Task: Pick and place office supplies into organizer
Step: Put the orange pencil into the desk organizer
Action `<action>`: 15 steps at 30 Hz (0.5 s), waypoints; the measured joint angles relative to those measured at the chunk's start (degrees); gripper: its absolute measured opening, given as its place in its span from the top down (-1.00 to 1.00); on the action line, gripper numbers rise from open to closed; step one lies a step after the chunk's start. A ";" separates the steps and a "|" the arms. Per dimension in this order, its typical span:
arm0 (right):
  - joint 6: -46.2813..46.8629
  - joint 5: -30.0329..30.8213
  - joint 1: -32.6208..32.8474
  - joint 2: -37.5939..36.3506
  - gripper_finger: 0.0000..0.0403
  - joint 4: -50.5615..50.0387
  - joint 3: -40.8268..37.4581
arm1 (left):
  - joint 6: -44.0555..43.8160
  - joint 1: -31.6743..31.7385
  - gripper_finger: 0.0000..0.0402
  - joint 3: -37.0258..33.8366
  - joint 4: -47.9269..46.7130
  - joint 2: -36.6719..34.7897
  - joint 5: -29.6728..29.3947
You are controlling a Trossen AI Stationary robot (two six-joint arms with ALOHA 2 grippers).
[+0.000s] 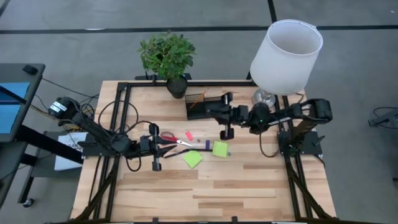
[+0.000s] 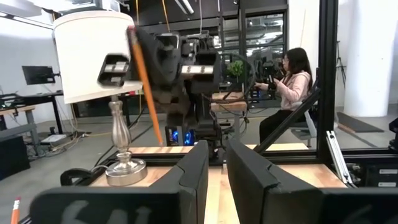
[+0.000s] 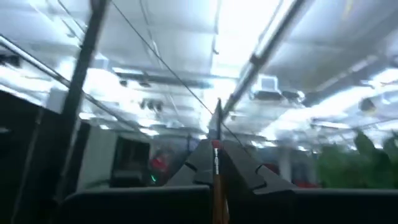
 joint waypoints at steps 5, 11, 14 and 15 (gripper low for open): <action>-1.49 3.12 -1.12 5.40 1.00 -0.37 4.41 | 0.64 0.07 0.74 0.00 0.50 0.00 -0.08; -1.51 3.11 -3.60 11.94 1.00 0.05 12.56 | 2.23 0.15 0.74 -0.02 5.20 -0.02 -0.50; -0.01 3.12 -5.23 14.95 1.00 -0.29 15.92 | 3.08 0.15 0.74 -0.02 5.00 -0.02 -0.55; 0.54 3.15 -5.77 16.09 1.00 0.07 17.47 | 3.08 0.15 0.74 -0.02 4.77 -0.02 -0.55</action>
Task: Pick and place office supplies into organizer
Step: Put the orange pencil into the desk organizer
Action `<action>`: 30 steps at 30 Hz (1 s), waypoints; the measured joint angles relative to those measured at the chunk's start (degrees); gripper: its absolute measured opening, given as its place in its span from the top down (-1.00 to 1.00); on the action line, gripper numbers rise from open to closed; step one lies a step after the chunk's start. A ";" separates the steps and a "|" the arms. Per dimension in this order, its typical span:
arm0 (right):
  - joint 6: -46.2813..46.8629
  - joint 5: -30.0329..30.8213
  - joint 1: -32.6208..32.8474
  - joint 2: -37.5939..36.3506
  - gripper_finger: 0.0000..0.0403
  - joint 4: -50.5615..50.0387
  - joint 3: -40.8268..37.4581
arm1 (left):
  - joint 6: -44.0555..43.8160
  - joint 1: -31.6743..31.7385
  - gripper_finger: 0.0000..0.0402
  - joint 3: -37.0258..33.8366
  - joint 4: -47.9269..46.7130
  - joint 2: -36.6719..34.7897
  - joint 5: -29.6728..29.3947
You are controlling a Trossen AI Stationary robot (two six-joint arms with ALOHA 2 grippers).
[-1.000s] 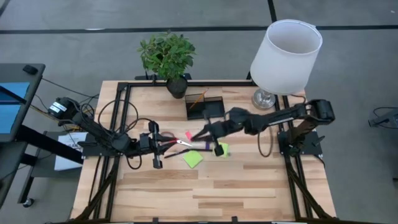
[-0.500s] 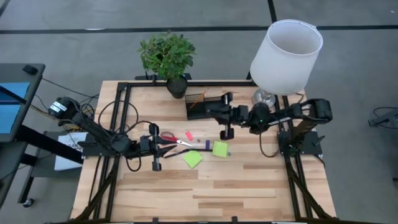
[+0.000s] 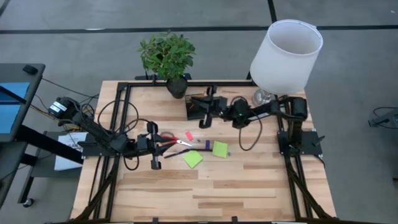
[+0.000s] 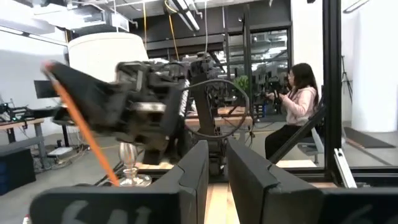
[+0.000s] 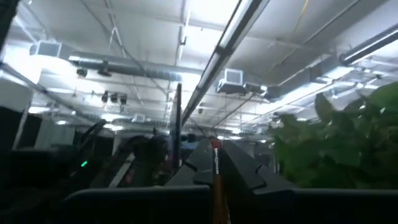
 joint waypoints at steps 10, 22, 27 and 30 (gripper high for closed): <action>3.09 0.15 -4.60 10.12 1.00 -0.13 9.55 | -2.64 0.00 0.74 0.00 -6.47 0.00 1.20; 7.43 -0.16 -8.74 18.29 1.00 -0.17 18.15 | -3.10 0.00 0.74 0.00 -7.95 0.00 1.55; 8.08 -0.49 -10.08 18.40 1.00 -0.08 18.54 | -3.10 -0.01 0.74 0.00 -8.04 0.00 1.54; 8.08 -1.19 -10.76 18.40 1.00 -0.07 18.54 | -3.10 0.00 0.74 0.00 -8.04 0.00 1.57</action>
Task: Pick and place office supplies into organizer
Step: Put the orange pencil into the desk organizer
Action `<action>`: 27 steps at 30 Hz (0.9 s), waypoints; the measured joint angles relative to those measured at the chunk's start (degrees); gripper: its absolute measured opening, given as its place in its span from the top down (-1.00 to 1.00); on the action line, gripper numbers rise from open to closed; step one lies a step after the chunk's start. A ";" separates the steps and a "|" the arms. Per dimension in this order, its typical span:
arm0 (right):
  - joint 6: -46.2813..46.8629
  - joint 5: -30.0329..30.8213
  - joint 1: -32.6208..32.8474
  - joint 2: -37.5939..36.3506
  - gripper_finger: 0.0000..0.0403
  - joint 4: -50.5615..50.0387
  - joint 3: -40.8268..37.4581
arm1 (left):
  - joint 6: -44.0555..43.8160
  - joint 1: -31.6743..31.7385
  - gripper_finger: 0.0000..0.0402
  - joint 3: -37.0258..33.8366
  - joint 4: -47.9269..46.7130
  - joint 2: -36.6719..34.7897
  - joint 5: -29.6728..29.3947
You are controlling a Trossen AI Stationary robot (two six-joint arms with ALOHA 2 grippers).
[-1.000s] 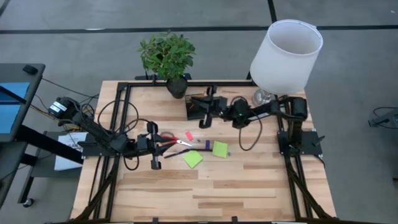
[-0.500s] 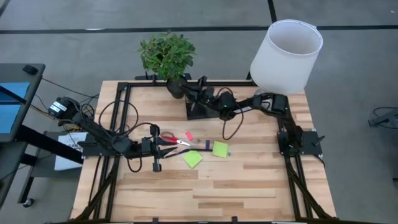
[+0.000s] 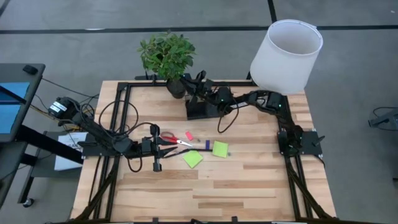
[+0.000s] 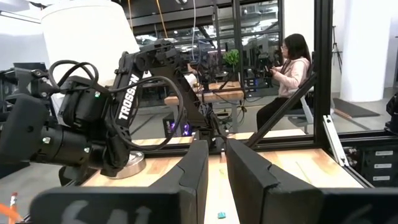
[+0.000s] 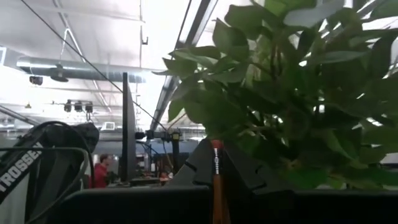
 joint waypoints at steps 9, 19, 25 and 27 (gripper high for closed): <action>1.49 -0.42 -1.48 0.00 1.00 -0.68 0.00 | 0.17 0.00 0.74 0.00 -0.02 0.00 0.03; 1.51 -0.66 -2.50 0.00 1.00 -3.01 -0.02 | 0.17 0.00 0.74 0.02 -0.02 0.00 0.07; 1.36 -3.51 -3.18 0.00 1.00 -3.04 -0.02 | 0.17 0.00 0.74 0.02 -0.02 0.00 0.08; 1.39 -4.36 -3.24 0.00 1.00 -3.02 -0.02 | 0.17 0.00 0.74 0.02 -0.02 0.00 0.09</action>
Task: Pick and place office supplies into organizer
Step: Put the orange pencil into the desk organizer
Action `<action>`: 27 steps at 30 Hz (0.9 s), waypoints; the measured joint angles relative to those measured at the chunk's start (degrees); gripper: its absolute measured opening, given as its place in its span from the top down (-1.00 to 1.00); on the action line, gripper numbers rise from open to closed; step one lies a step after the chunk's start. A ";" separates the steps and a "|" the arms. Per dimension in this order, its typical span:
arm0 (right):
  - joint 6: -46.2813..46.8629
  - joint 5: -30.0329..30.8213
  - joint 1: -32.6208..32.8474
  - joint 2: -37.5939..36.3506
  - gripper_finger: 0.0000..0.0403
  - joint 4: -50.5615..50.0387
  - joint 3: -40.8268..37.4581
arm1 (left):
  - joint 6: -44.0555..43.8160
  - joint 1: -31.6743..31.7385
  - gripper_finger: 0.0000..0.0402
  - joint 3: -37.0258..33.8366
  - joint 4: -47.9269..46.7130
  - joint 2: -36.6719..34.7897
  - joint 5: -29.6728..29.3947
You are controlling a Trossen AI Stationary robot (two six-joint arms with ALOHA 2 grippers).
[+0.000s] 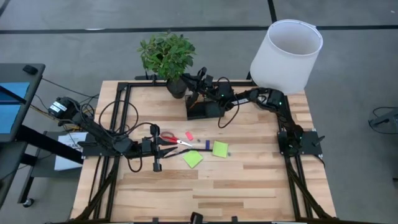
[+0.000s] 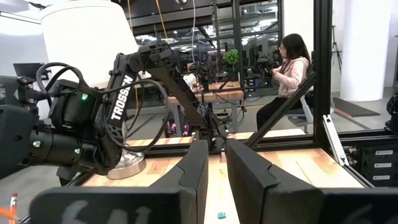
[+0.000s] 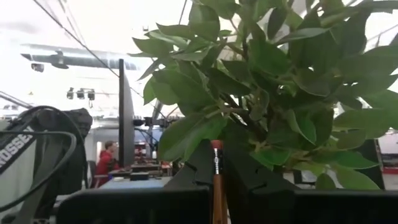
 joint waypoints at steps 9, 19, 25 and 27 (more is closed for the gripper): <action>1.72 -3.90 -0.04 0.00 1.00 0.07 0.00 | 0.00 0.00 0.74 0.00 -0.34 0.00 0.02; 4.17 -7.49 -1.14 0.00 1.00 0.96 -0.02 | 0.00 0.00 0.74 0.00 -0.35 0.00 0.03; 6.44 -7.65 -3.29 0.00 1.00 1.86 -0.04 | -0.13 0.00 0.74 0.00 -0.35 0.00 0.03; 6.44 -7.61 -3.33 0.00 1.00 1.86 -0.04 | -0.13 0.00 0.74 0.00 -0.34 0.00 0.02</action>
